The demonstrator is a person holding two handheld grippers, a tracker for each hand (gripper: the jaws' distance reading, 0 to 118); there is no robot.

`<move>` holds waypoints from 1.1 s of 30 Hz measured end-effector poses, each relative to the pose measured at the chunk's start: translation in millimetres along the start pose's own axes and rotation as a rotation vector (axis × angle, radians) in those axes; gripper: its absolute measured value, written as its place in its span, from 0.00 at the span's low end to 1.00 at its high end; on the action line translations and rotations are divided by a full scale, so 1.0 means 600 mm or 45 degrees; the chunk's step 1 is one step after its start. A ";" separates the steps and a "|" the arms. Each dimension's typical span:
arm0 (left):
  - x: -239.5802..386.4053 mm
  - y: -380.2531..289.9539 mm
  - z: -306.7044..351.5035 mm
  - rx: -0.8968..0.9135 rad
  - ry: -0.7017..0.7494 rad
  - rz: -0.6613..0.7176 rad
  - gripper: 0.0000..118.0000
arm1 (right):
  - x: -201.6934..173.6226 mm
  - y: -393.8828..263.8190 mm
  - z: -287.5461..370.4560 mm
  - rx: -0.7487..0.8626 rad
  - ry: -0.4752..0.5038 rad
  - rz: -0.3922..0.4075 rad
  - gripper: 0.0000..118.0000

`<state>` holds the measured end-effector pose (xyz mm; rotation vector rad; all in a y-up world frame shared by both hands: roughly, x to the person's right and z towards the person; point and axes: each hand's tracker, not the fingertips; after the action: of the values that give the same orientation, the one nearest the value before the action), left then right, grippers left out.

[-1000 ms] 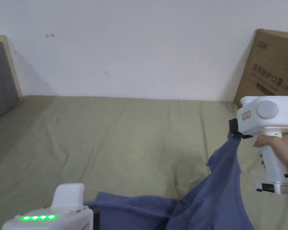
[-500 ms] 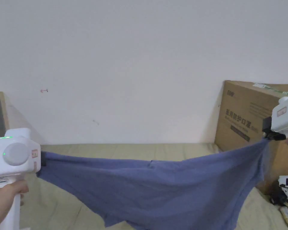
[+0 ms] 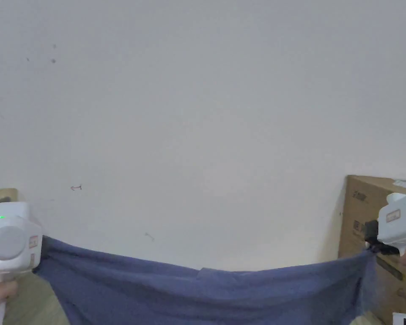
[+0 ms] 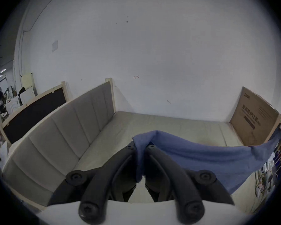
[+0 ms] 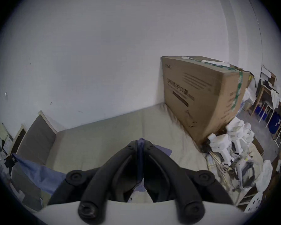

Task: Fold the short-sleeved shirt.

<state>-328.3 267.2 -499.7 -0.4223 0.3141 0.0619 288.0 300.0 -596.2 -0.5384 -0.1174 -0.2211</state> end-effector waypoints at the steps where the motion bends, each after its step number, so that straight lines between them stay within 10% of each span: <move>1: -0.003 0.013 -0.010 0.007 0.010 -0.011 0.06 | -0.012 0.008 -0.011 0.014 0.014 -0.012 0.06; 14: -0.068 0.072 -0.050 0.171 0.092 0.015 0.06 | -0.112 0.090 -0.037 0.161 0.090 0.019 0.06; 33: -0.172 -0.541 0.073 -0.449 0.103 -0.014 0.06 | 0.099 -0.538 -0.074 -0.673 0.032 0.011 0.06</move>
<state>-373.5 -9.9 -301.7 -0.7771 0.3817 0.0902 270.5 -3.4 -464.1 -1.0613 -0.0302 -0.2512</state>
